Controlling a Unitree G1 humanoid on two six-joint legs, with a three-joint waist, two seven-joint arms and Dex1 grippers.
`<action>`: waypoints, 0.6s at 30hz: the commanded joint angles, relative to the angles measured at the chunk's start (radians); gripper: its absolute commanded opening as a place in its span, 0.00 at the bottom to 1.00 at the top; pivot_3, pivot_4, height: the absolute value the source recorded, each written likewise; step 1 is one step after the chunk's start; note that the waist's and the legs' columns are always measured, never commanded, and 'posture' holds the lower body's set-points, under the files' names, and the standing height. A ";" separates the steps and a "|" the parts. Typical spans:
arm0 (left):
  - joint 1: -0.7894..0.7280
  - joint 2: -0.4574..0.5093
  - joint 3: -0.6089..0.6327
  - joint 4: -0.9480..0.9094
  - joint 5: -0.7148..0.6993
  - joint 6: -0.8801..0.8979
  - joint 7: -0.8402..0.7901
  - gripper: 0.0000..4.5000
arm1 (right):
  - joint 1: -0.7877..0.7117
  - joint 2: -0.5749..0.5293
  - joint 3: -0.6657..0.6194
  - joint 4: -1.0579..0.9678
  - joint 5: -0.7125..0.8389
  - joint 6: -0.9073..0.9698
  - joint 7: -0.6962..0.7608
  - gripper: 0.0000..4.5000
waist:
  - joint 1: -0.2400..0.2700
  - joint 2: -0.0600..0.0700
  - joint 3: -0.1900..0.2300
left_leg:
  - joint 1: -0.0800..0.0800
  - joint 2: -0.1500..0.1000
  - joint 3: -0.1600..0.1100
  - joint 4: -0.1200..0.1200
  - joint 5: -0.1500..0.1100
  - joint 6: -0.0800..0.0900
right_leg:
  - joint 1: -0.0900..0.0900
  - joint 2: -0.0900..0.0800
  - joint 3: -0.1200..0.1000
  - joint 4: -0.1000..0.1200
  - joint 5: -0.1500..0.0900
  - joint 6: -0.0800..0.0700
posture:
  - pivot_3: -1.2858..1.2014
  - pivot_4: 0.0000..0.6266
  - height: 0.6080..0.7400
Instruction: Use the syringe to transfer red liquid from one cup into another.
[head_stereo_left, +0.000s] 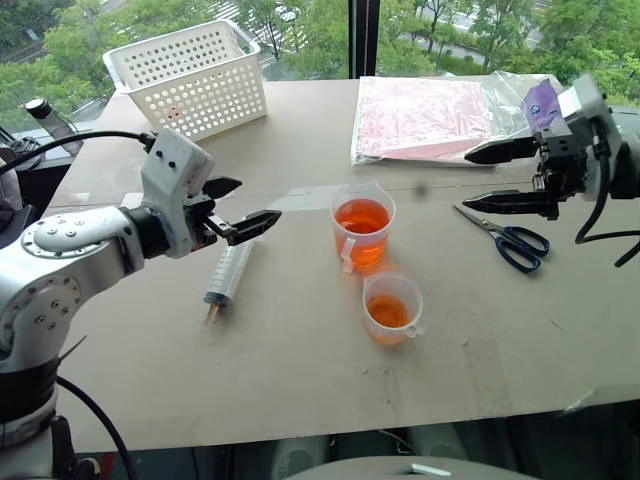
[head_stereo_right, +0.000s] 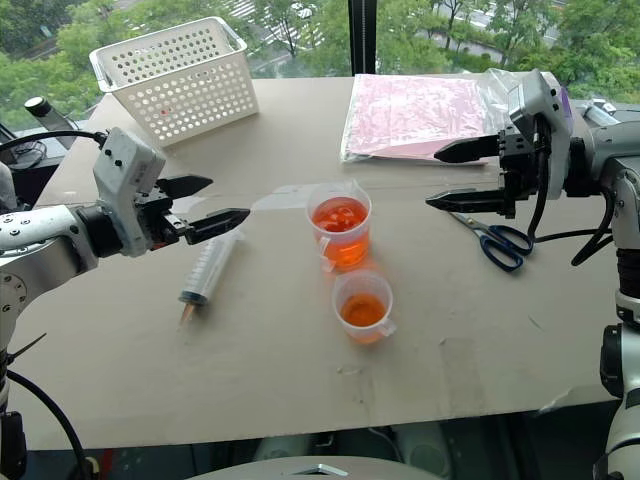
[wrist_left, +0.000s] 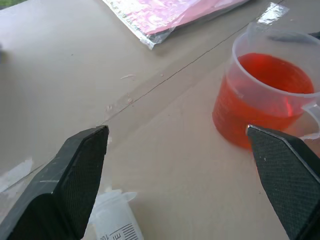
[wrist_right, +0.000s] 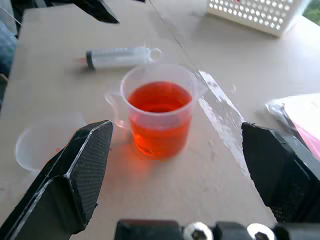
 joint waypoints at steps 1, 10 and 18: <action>-0.078 -0.041 0.045 -0.009 -0.067 0.194 0.159 1.00 | 0.046 0.012 -0.078 -0.095 0.119 0.012 -0.005 0.97 | 0.015 -0.003 -0.001 | 0.000 0.000 -0.001 0.000 0.000 0.000 | 0.000 -0.001 -0.001 0.000 0.000 0.000 | 0.52 0.24 1.00; -0.186 -0.131 0.045 0.168 -0.088 0.497 0.495 1.00 | 0.112 0.024 -0.061 -0.124 0.114 -0.136 -0.002 0.97 | 0.021 -0.006 -0.001 | 0.000 -0.001 -0.002 0.003 0.000 0.000 | 0.001 0.000 -0.001 0.001 0.000 0.000 | 0.52 0.24 1.00; -0.223 -0.102 -0.042 0.274 -0.266 0.497 0.657 1.00 | 0.055 -0.113 -0.005 -0.203 0.089 -0.044 -0.059 0.97 | 0.025 -0.006 -0.001 | 0.000 -0.001 -0.002 0.004 0.000 0.000 | 0.001 -0.001 -0.001 0.001 0.000 0.000 | 0.52 0.24 1.00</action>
